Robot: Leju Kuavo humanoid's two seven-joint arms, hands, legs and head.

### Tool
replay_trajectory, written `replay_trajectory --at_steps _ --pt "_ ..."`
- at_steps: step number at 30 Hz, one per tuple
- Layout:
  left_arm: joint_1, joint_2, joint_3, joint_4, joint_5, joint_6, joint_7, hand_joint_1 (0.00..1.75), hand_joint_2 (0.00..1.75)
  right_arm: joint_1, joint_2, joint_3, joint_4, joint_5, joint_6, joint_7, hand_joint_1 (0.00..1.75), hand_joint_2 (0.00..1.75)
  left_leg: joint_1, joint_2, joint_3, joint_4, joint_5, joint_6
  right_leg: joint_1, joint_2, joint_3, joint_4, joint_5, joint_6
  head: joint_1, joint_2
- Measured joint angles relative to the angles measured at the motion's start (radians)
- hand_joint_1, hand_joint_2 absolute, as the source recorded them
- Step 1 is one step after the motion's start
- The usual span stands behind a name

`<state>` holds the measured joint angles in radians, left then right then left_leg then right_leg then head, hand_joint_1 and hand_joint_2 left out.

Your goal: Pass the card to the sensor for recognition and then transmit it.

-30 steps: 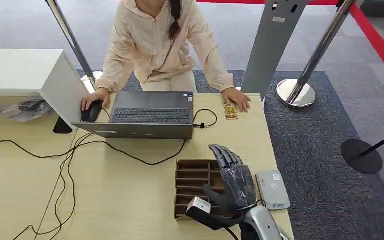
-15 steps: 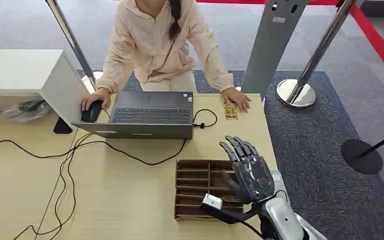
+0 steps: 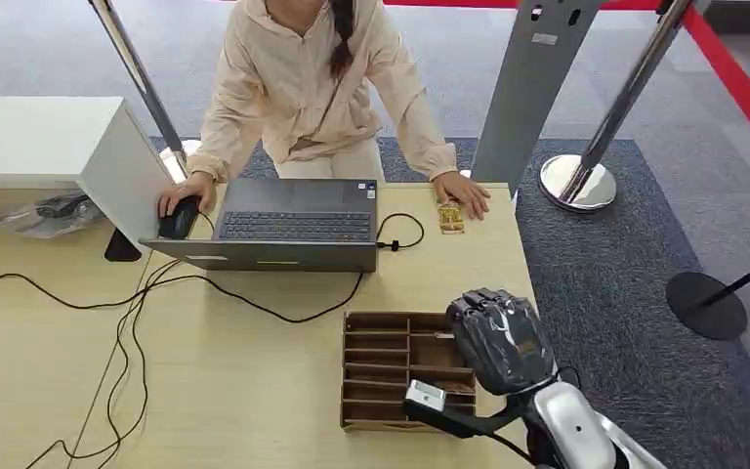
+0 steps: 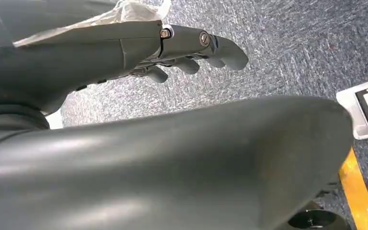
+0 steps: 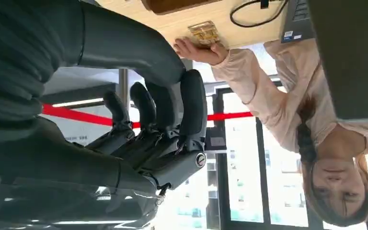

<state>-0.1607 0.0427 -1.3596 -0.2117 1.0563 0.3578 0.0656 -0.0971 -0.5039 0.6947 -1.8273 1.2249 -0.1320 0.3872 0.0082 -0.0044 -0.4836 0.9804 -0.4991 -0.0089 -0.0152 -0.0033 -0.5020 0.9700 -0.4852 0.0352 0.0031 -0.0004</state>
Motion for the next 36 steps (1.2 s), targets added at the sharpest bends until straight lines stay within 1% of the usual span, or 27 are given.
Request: replay_trajectory --at_steps 1,2,3,4,5,6,8,19,27,36 --pt "0.0 0.0 0.0 0.0 0.0 0.0 0.0 0.0 0.0 0.001 0.0 0.0 -0.002 -0.002 0.0 0.0 1.27 1.75 0.0 0.0 0.0 0.0 0.0 0.0 0.0 0.0 0.0 0.0 0.0 0.0 0.0 0.0" --pt "0.0 0.0 0.0 0.0 0.0 0.0 0.0 0.0 0.0 0.002 0.0 0.001 -0.003 -0.002 0.0 0.0 0.61 1.75 0.0 0.0 0.0 0.0 0.0 0.0 0.0 0.0 0.0 0.0 0.0 0.0 0.0 0.0" --pt "0.0 0.0 0.0 0.0 0.0 0.0 0.0 0.0 0.0 0.004 -0.001 0.001 -0.003 -0.002 0.0 -0.001 0.3 1.75 0.0 0.0 0.0 0.0 0.0 0.0 0.0 0.0 0.0 0.0 0.0 0.0 0.0 0.0" --pt "0.0 0.0 0.0 0.0 0.0 0.0 0.0 0.0 0.0 0.005 0.0 0.001 -0.003 -0.003 0.0 -0.001 0.3 1.75 0.0 0.0 0.0 0.0 0.0 0.0 0.0 0.0 0.0 0.0 0.0 0.0 0.0 0.0" --pt "0.0 0.0 0.0 0.0 0.0 0.0 0.0 0.0 0.0 0.006 -0.001 0.002 -0.005 -0.003 0.0 -0.002 0.1 1.75 0.0 0.0 0.0 0.0 0.0 0.0 0.0 0.0 0.0 0.0 0.0 0.0 0.0 0.0" --pt "0.0 0.0 0.0 0.0 0.0 0.0 0.0 0.0 0.0 0.006 0.0 0.002 -0.006 -0.003 0.0 -0.002 0.03 1.75 0.0 0.0 0.0 0.0 0.0 0.0 0.0 0.0 0.0 0.0 0.0 0.0 0.0 0.0" --pt "0.0 0.0 0.0 0.0 0.0 0.0 0.001 0.0 0.0 0.007 0.0 0.004 -0.006 -0.004 0.003 -0.003 0.02 1.75 0.0 0.0 0.0 0.0 0.0 0.0 0.0 0.0 0.0 0.0 0.0 0.0 0.0 0.0" --pt "0.0 0.0 0.0 0.0 -0.003 0.002 0.0 0.0 0.0 0.009 0.005 0.026 -0.002 -0.018 0.01 -0.011 0.03 1.75 0.0 0.0 0.0 0.0 0.0 0.0 0.0 0.0 0.0 0.0 0.0 0.0 0.0 0.0" --pt "0.0 0.0 0.0 0.0 -0.005 0.01 -0.007 0.0 0.0 0.009 0.005 0.042 0.008 -0.03 0.002 -0.007 0.14 1.75 0.0 0.0 0.0 0.0 0.0 0.0 0.0 0.0 0.0 0.0 0.0 0.0 0.0 0.0" --pt "-0.001 0.0 0.0 0.0 -0.008 0.016 -0.011 0.0 0.0 0.009 0.011 0.06 0.03 -0.039 -0.009 -0.003 0.17 1.75 0.0 0.0 0.0 0.0 0.0 0.0 0.0 0.0 0.0 0.0 0.0 0.0 0.0 0.0"
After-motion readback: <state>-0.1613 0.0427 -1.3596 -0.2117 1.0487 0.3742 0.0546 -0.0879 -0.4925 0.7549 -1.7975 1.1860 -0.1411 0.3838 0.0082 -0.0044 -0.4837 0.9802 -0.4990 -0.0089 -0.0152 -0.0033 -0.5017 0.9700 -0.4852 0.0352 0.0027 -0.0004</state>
